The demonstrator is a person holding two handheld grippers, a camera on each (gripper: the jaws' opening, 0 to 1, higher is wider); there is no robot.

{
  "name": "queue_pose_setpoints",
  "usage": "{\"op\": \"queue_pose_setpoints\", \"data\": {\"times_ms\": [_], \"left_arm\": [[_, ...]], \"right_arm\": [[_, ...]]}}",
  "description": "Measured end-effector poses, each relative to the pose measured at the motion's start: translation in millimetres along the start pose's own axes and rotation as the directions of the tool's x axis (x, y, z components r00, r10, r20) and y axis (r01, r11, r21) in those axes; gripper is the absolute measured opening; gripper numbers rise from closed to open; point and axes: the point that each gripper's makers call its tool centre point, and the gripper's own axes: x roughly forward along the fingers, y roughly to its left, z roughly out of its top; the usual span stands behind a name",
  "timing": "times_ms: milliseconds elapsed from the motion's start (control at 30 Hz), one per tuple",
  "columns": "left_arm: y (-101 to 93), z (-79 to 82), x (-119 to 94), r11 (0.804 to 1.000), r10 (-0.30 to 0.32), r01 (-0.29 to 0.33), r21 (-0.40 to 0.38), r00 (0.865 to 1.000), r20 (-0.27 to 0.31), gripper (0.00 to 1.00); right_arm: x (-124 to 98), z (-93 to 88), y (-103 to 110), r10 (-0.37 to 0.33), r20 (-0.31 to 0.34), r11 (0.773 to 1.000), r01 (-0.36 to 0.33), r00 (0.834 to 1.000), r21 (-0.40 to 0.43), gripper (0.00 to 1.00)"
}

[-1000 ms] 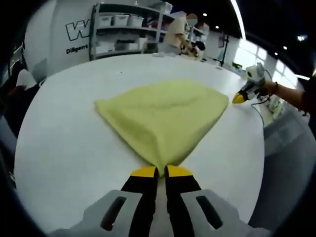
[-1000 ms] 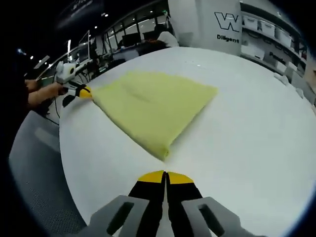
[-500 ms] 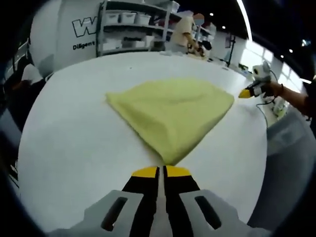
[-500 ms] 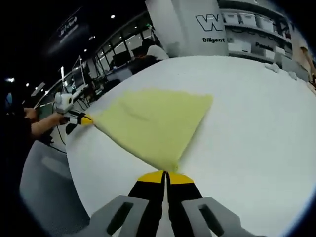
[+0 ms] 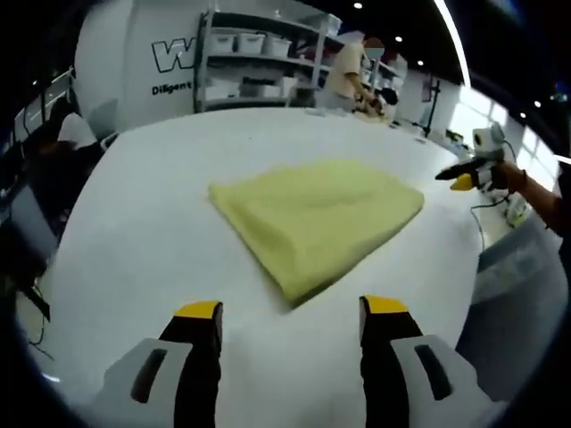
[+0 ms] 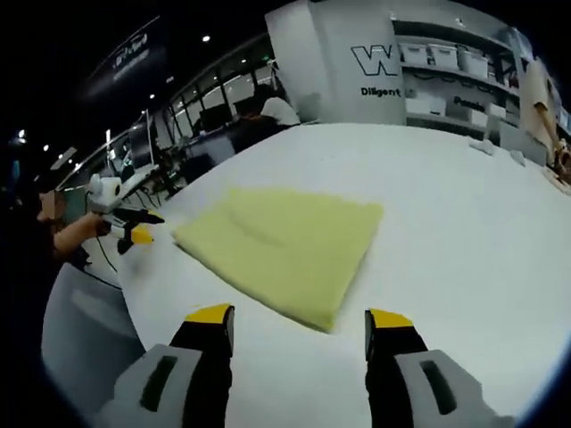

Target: Fold the garment on the visible template until the final outline fits inside the template.

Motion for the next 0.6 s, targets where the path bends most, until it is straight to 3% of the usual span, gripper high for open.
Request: {"op": "queue_pose_setpoints", "data": {"times_ms": [100,367,467,600], "left_arm": [[-6.5,4.6,-10,1.0,0.021,-0.021,0.006,1.0,0.009,0.77],[-20.9,16.3,-29,0.999,0.042,-0.043,0.002,0.997,0.065,0.89],[-27.9,17.8,-36,0.999,0.047,-0.047,0.005,0.996,0.071,0.98],[-37.3,16.9,-43,0.999,0.048,-0.049,0.016,0.997,0.066,0.99]], "right_arm": [[-7,3.7,7,-0.008,0.009,1.0,0.008,1.0,0.002,0.73],[-24,7.1,24,-0.016,0.027,1.0,0.016,1.0,-0.007,0.97],[-31,6.9,30,-0.013,0.035,1.0,0.014,0.999,-0.02,0.99],[-39,5.6,34,-0.027,0.045,1.0,0.027,0.999,-0.013,0.99]]}}
